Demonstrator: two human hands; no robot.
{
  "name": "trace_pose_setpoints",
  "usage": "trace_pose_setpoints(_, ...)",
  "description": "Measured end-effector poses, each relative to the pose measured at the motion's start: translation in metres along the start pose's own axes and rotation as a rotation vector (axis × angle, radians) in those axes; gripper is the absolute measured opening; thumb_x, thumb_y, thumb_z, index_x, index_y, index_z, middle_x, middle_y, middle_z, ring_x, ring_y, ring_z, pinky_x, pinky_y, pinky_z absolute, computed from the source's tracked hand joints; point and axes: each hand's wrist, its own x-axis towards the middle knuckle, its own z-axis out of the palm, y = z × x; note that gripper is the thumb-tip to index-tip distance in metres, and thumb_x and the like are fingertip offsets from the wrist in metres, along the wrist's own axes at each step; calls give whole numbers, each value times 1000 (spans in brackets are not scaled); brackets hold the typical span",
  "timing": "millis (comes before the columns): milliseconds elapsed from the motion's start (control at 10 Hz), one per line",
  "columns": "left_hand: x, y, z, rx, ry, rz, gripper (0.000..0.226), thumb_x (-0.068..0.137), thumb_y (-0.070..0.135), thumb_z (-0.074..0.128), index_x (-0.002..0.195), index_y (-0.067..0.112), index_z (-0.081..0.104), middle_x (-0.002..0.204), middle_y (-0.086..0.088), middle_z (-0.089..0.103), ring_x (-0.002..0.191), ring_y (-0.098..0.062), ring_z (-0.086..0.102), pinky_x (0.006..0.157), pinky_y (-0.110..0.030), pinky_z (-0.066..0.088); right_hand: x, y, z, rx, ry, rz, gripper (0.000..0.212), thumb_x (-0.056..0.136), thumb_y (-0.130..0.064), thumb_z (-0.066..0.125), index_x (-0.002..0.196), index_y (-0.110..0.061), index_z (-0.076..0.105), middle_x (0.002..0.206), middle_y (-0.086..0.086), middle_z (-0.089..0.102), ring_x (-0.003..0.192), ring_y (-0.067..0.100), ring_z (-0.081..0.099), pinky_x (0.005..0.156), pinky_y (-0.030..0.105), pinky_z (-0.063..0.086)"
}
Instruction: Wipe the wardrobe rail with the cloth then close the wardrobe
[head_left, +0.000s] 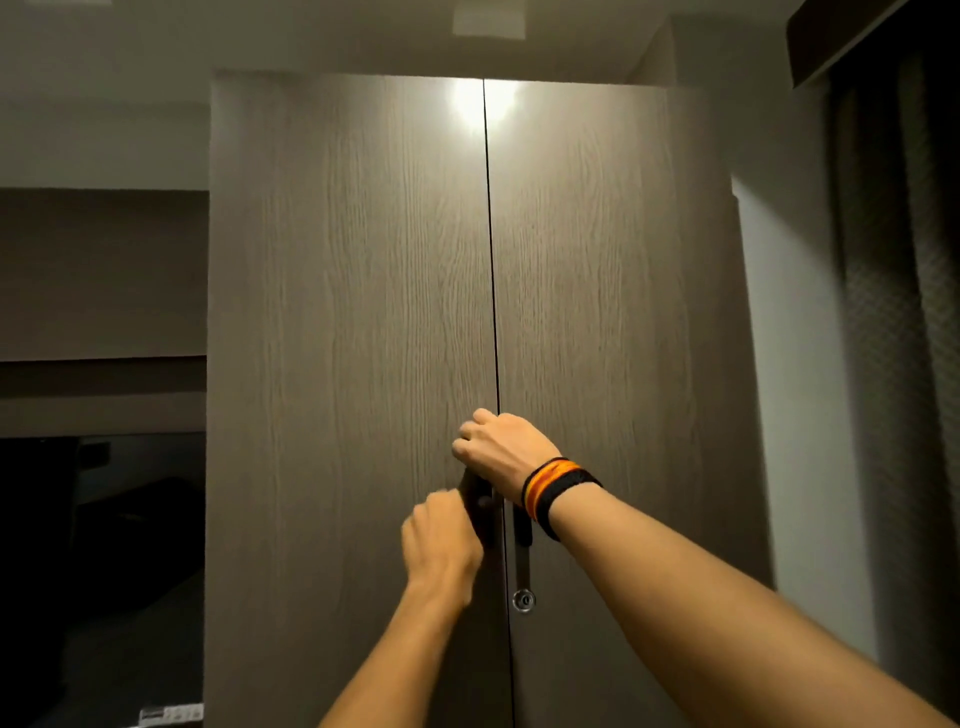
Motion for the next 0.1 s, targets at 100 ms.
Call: trace_pose_setpoints(100,10,-8,-19,231,130,269,31,98,23,48,125,14,61,127,-13,67,114,-27,67,91,-36,53,-32,-6,16,128,210,351,56,90,-24,61,142,-13,46,154,14,40,143,34,36,108,45,41)
